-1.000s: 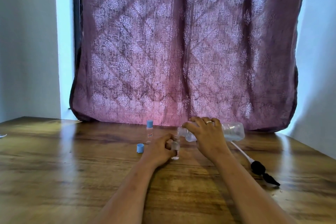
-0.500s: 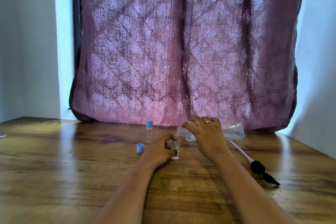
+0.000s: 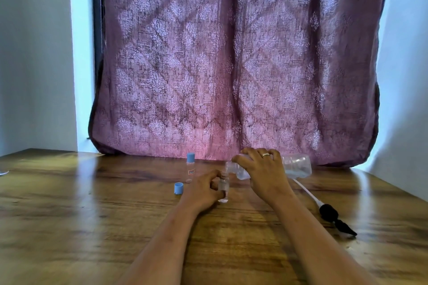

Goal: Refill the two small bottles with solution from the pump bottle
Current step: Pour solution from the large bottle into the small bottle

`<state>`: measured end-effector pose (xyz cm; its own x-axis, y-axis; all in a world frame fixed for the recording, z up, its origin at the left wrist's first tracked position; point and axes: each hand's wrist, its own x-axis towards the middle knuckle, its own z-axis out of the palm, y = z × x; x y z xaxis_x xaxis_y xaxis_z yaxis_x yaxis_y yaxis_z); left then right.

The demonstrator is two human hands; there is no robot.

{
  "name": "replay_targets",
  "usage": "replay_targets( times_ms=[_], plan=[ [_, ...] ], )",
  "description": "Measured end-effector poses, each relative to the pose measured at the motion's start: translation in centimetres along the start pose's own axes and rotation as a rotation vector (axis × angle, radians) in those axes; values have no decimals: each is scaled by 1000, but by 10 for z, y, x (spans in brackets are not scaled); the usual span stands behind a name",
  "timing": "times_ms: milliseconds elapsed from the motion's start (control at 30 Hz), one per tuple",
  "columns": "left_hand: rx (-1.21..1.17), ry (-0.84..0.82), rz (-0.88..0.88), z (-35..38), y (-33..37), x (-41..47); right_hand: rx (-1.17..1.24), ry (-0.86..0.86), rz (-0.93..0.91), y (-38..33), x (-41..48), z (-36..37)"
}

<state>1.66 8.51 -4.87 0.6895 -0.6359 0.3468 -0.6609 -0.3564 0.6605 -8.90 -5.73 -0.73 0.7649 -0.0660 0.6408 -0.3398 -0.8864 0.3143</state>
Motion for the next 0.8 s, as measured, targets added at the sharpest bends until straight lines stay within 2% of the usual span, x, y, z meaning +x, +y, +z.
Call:
replay_targets(
  times_ms=[800],
  plan=[
    [-15,15,31,1,-3,1,14,1,11,0,0,1]
  ],
)
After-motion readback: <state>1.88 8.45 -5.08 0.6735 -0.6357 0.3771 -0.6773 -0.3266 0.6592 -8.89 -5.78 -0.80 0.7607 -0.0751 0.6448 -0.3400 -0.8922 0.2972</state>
